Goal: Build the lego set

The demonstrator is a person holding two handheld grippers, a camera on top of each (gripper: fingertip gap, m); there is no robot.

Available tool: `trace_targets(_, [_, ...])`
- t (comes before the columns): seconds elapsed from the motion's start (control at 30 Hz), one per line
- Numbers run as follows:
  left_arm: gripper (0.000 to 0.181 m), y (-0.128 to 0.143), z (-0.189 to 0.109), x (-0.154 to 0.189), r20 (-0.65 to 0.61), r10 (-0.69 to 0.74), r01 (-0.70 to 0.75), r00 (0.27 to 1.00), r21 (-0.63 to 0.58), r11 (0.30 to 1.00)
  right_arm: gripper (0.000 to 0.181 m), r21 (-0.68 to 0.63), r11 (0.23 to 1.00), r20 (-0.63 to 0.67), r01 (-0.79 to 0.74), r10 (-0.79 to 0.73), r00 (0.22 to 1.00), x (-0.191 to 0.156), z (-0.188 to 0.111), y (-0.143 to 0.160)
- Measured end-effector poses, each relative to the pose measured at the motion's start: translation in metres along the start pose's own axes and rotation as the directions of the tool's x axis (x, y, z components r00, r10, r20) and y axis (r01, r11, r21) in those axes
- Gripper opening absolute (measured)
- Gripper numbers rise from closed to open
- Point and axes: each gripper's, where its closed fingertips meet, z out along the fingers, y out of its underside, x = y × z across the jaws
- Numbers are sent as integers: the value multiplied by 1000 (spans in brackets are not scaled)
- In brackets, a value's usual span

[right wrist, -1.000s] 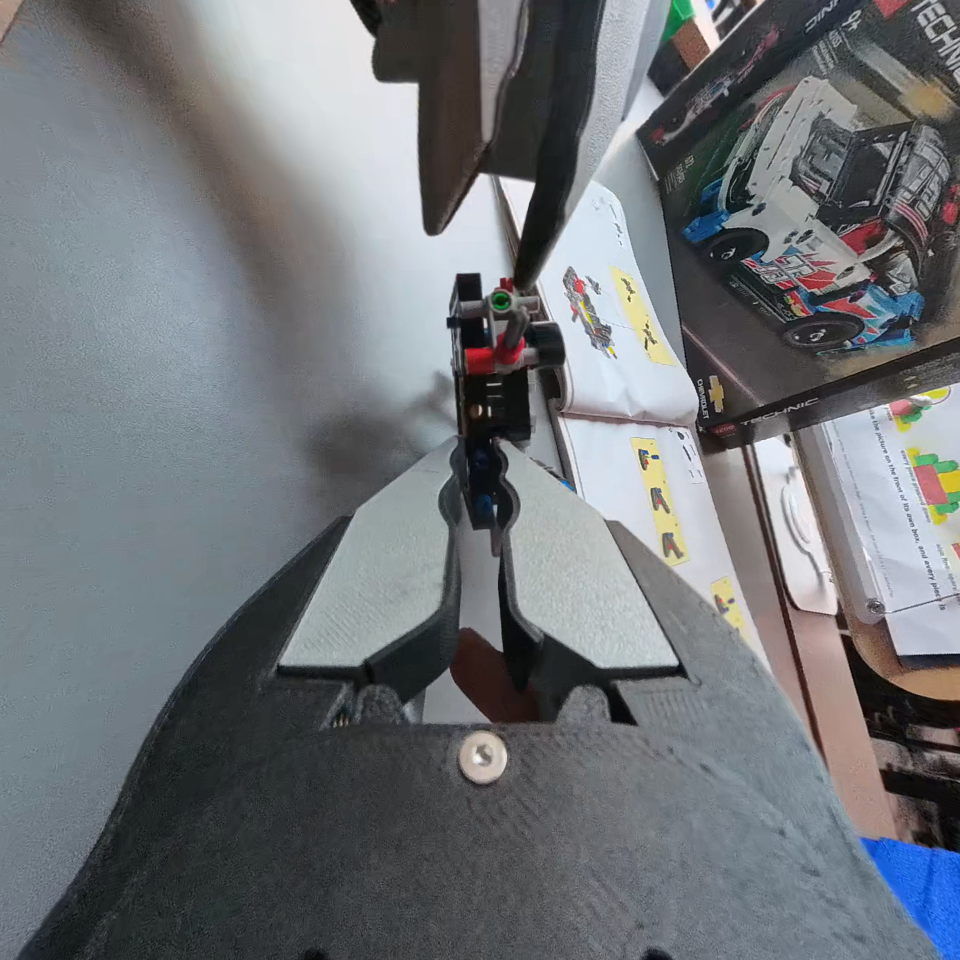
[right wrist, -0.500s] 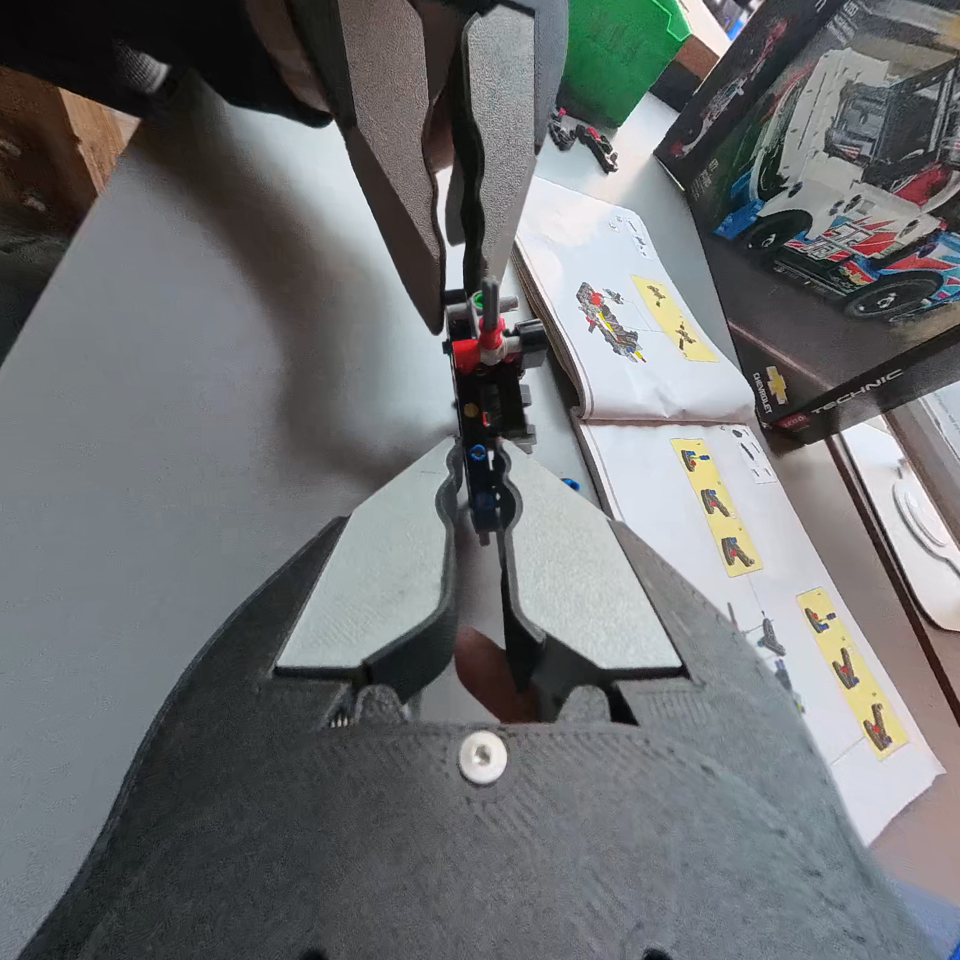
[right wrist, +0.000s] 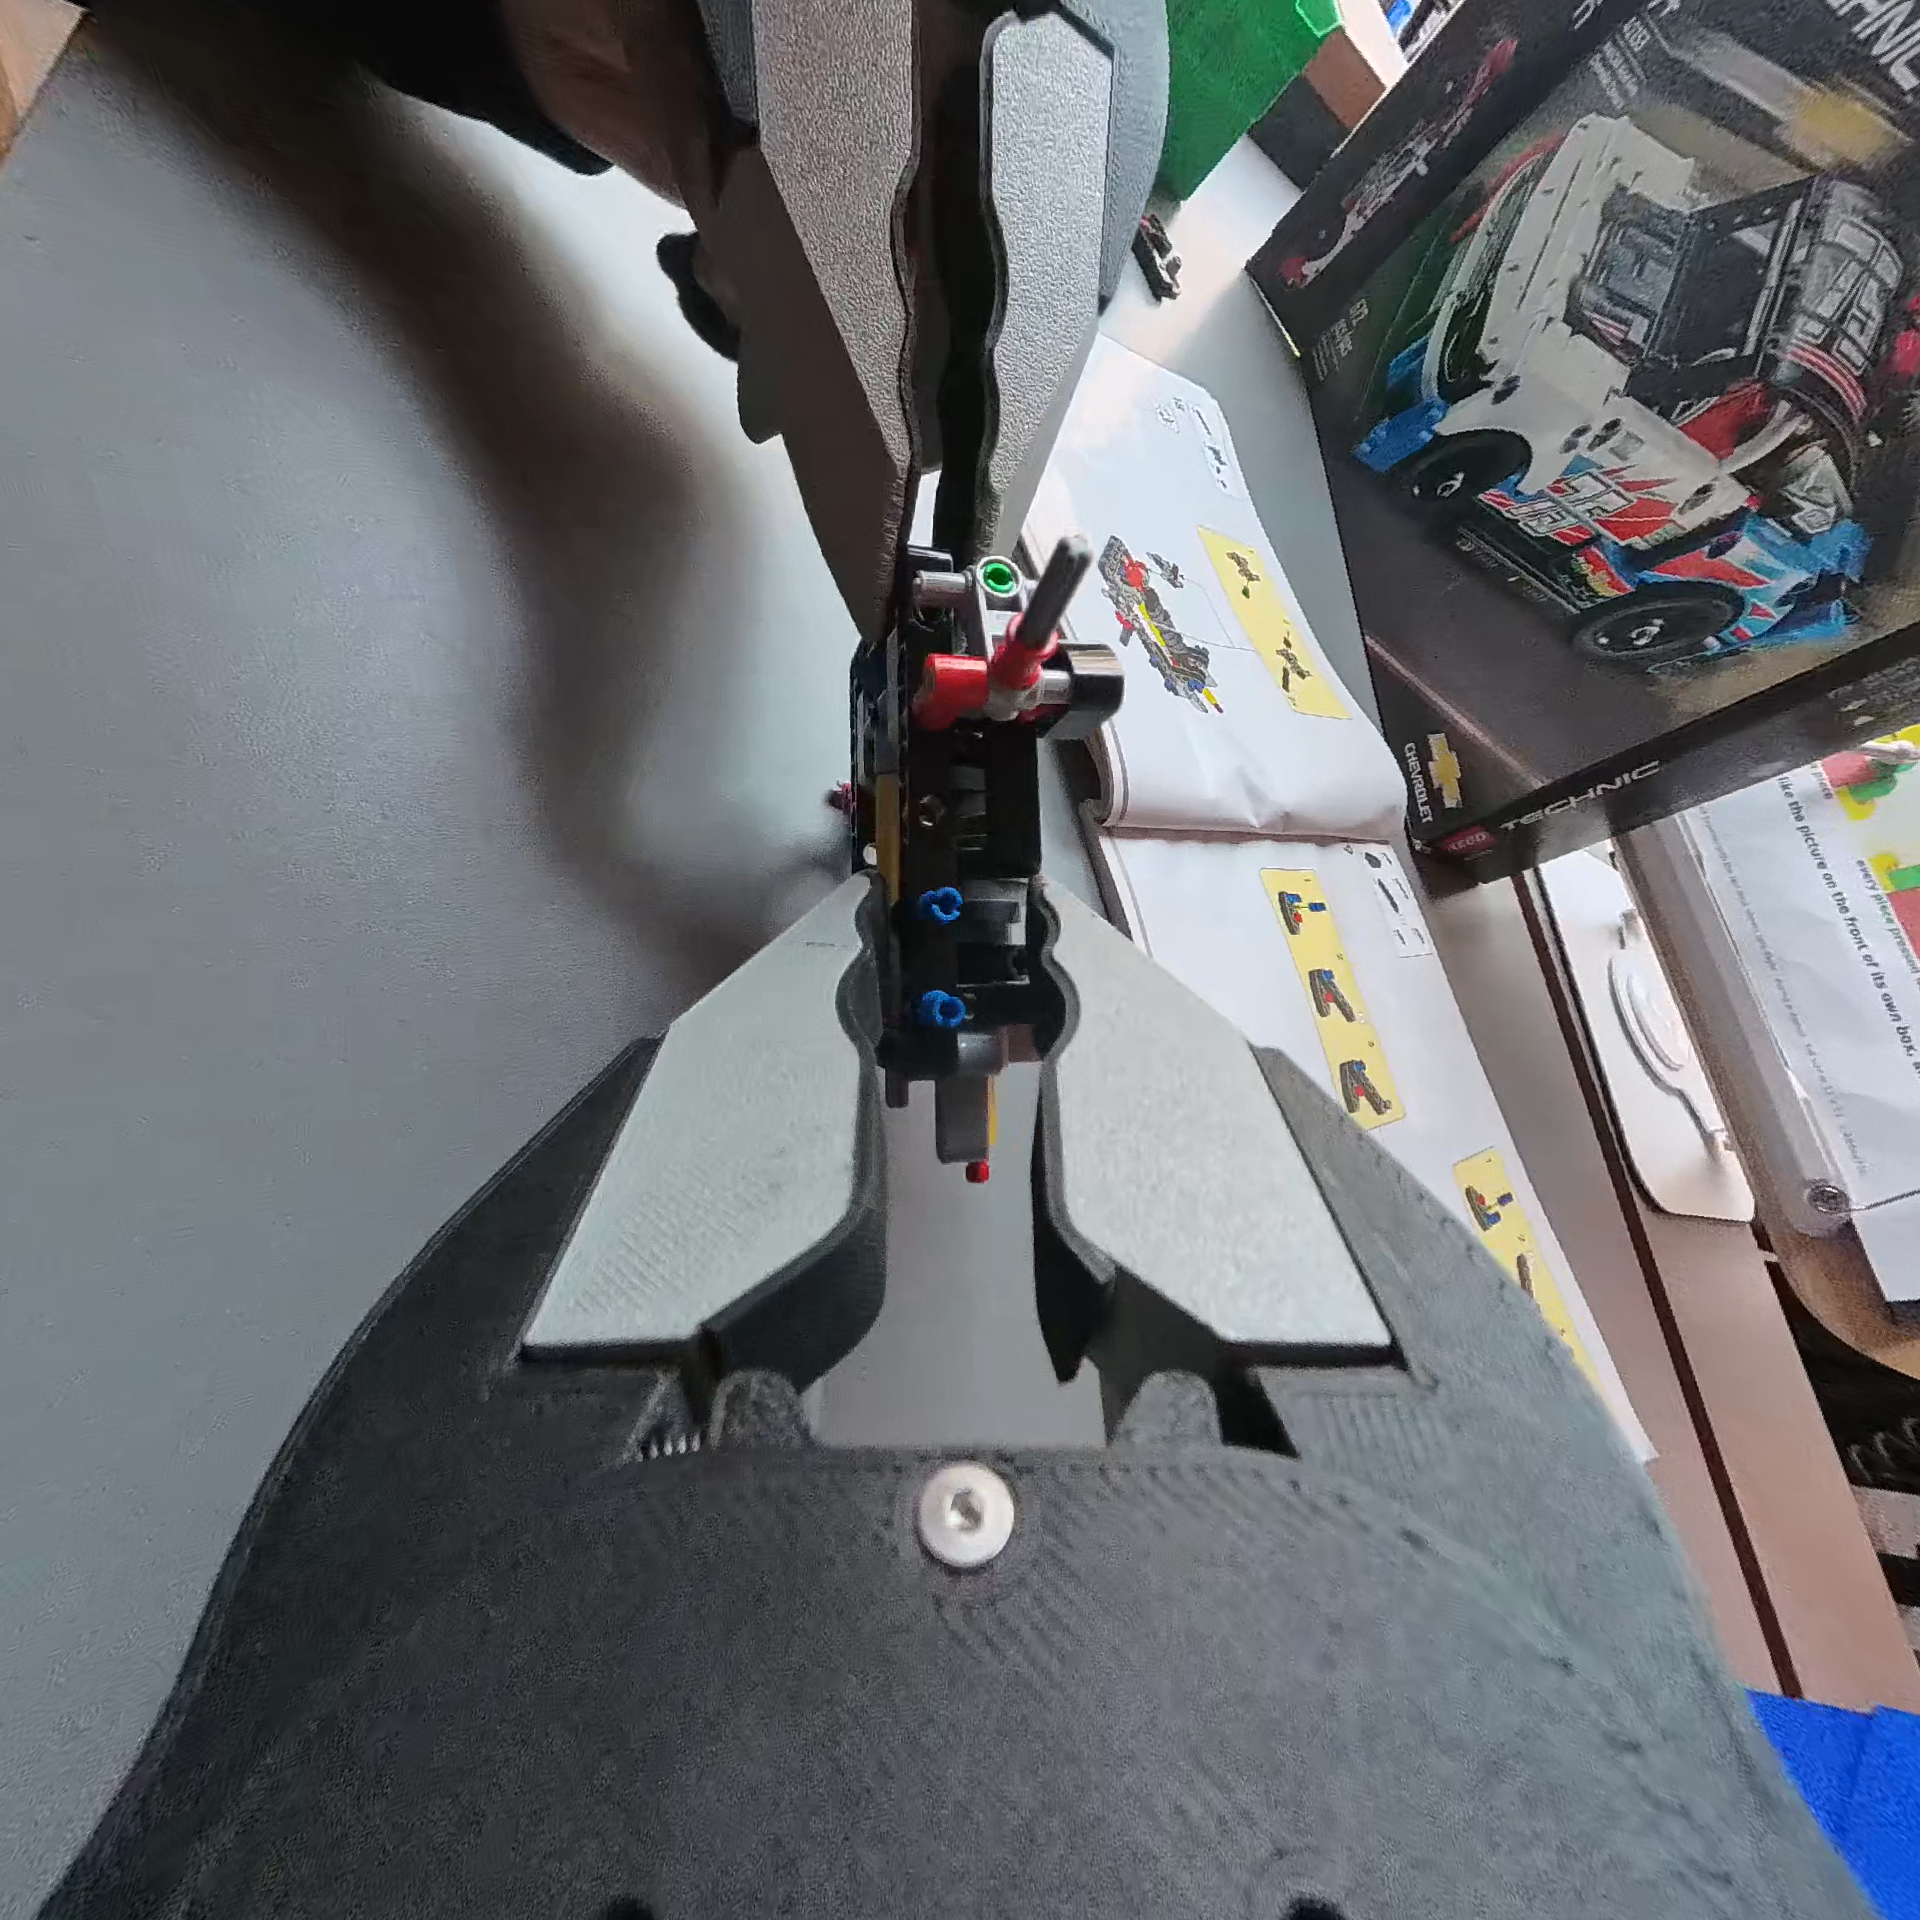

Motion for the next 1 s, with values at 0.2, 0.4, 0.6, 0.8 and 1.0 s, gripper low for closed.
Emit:
trace_targets(0.2, [6,0,1,2,-2,24,-24,1000,3,1000,21,8,1000,21,-6,6,1000,-3,-1,0])
trace_targets(0.4, [6,9,-1,17,17,229,-229,973,-7,973,23,11,994,-8,107,-107,994,-16,-8,-5])
trace_targets(0.6, [8,25,3,31,40,417,-413,908,-82,907,21,112,988,67,106,-114,991,-36,-26,-10])
trace_targets(0.8, [8,32,7,29,67,503,-492,862,-134,860,15,176,981,183,-78,45,982,-33,-31,-20])
trace_targets(1.0, [8,39,9,29,95,632,-602,769,-222,767,6,107,993,135,-58,44,990,-21,-28,-12])
